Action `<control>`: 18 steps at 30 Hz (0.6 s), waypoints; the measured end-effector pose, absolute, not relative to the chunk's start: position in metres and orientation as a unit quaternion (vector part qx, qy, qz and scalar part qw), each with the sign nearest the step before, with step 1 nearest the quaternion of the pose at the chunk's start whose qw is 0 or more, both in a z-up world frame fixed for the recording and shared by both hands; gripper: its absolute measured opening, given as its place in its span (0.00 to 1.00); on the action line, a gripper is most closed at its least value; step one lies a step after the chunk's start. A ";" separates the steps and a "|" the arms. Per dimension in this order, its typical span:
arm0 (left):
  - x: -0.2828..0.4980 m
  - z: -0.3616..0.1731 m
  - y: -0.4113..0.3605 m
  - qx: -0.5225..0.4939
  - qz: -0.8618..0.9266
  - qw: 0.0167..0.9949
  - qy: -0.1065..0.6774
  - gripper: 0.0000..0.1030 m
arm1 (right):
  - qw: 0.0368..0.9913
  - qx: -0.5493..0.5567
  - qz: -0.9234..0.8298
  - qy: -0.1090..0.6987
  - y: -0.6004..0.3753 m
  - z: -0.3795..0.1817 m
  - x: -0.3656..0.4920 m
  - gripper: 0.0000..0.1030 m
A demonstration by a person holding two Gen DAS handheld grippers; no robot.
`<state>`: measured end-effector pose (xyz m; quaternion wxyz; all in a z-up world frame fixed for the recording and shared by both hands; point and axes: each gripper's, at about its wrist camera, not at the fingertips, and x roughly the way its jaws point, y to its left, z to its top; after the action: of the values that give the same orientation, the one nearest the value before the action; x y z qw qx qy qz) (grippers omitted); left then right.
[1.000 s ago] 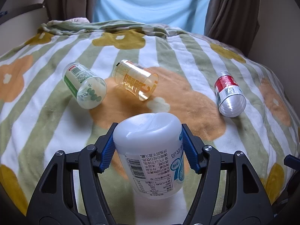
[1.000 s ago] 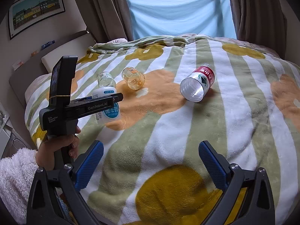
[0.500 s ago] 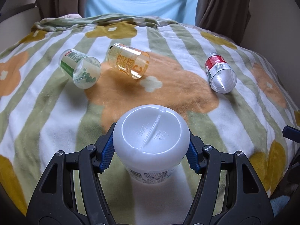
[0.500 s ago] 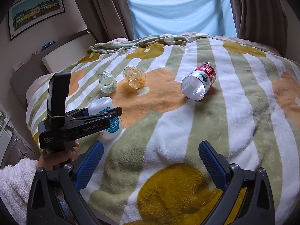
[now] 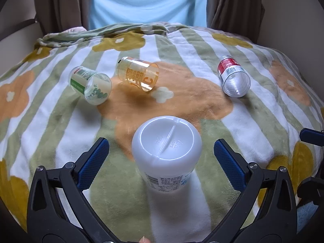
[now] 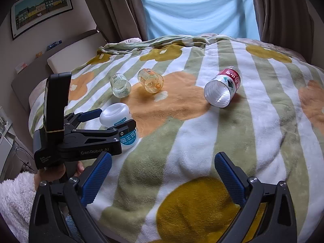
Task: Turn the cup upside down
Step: 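Lower the inverted white bottle onto the blanket and open the left tool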
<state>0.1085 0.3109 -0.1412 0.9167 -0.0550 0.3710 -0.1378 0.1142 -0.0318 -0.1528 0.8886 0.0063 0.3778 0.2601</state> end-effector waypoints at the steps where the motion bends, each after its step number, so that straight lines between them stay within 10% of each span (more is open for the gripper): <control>1: 0.108 -0.139 0.313 -0.059 -0.139 0.916 0.372 1.00 | 0.889 0.005 0.260 0.377 -0.031 -0.151 0.113 0.98; 18: 0.008 0.028 0.394 -0.061 -0.120 0.959 0.251 1.00 | 0.951 -0.047 0.180 0.248 -0.005 -0.027 0.039 0.98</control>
<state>0.0080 0.3943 0.0283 0.9587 -0.0615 0.2506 -0.1197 0.0390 -0.0049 -0.0272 0.9508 -0.0467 0.2481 0.1798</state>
